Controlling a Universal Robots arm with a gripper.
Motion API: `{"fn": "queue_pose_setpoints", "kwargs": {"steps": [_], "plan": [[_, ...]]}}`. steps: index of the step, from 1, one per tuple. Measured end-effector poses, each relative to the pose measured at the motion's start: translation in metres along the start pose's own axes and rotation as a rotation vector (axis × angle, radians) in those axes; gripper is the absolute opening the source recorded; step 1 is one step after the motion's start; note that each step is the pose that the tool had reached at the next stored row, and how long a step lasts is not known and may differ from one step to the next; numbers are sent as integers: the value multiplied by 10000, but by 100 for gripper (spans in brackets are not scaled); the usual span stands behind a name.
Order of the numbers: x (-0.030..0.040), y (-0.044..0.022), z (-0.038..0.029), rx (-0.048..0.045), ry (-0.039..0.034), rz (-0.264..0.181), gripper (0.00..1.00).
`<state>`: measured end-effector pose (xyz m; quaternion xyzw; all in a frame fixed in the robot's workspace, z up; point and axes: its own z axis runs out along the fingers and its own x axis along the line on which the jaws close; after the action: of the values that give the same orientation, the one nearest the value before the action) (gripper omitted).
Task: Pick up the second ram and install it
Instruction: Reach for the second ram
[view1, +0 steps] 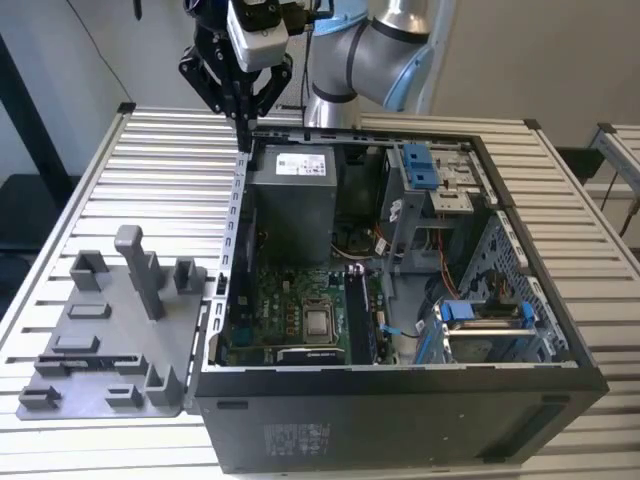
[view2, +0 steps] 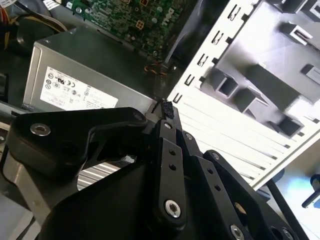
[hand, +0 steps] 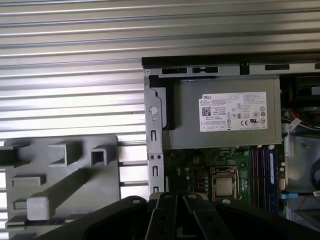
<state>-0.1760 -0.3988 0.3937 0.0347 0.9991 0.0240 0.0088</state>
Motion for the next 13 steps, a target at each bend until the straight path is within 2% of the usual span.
{"fn": "queue_pose_setpoints", "kwargs": {"steps": [6, 13], "plan": [[126, -9, -1, 0, 2, -13, 11], [311, -21, -4, 0, 7, -31, 11]]}}
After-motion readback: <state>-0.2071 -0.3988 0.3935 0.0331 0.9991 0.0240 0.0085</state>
